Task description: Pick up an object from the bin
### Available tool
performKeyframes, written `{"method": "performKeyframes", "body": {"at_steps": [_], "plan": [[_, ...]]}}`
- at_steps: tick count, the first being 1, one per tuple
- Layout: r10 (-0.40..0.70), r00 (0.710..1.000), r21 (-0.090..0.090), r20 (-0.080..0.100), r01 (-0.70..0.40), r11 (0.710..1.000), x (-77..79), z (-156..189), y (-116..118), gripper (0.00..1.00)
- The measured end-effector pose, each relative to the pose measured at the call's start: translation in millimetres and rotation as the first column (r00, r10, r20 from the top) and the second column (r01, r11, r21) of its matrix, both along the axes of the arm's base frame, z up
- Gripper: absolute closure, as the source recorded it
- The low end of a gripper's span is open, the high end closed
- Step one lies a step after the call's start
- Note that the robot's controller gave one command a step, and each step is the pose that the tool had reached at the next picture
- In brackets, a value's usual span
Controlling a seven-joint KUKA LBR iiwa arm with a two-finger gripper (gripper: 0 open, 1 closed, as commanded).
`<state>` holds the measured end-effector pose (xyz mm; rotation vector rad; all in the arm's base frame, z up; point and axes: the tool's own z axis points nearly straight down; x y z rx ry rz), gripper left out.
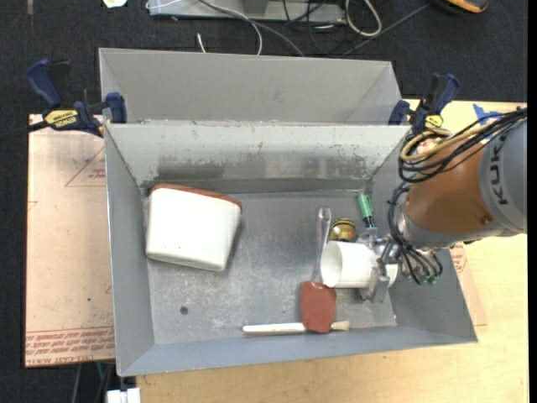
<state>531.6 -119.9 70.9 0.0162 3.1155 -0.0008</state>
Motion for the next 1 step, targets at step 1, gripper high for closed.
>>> {"method": "performKeyframes", "body": {"at_steps": [1], "plan": [[0.015,1.000,0.001,-0.006,-0.015,1.000,-0.7,61.7,-2.8,1.00]]}}
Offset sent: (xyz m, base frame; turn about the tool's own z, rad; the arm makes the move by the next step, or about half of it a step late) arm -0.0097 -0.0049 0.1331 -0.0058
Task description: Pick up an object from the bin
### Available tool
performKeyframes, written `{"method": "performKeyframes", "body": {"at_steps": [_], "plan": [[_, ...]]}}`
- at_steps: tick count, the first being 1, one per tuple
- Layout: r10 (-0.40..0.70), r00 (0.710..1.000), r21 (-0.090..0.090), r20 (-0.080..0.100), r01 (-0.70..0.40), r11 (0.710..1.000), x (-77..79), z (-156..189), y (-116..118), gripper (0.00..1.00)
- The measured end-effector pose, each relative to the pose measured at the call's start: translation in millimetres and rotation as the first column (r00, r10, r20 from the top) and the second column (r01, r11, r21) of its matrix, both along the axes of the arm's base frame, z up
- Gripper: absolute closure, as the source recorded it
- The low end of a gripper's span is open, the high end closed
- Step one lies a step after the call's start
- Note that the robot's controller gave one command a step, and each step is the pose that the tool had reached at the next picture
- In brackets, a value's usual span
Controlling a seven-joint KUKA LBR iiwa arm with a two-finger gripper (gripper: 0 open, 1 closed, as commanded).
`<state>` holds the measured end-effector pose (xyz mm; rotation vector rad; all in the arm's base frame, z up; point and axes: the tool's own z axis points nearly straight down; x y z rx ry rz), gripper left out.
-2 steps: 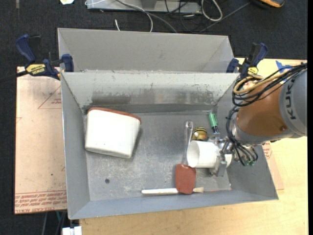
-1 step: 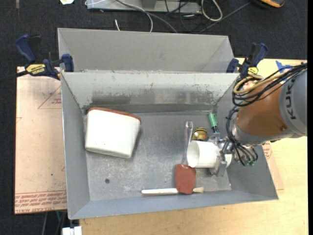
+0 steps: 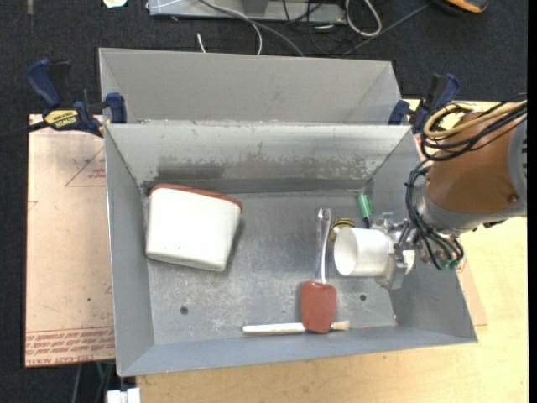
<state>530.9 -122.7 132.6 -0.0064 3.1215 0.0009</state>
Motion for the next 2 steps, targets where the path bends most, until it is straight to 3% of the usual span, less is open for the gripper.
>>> {"method": "performKeyframes", "body": {"at_steps": [1,2], "plan": [[-0.007,1.000,0.001,0.000,0.007,1.000,-7.5,73,-1,1.00],[0.191,0.982,-0.001,-0.004,-0.191,0.982,3.1,109,8,1.00]]}}
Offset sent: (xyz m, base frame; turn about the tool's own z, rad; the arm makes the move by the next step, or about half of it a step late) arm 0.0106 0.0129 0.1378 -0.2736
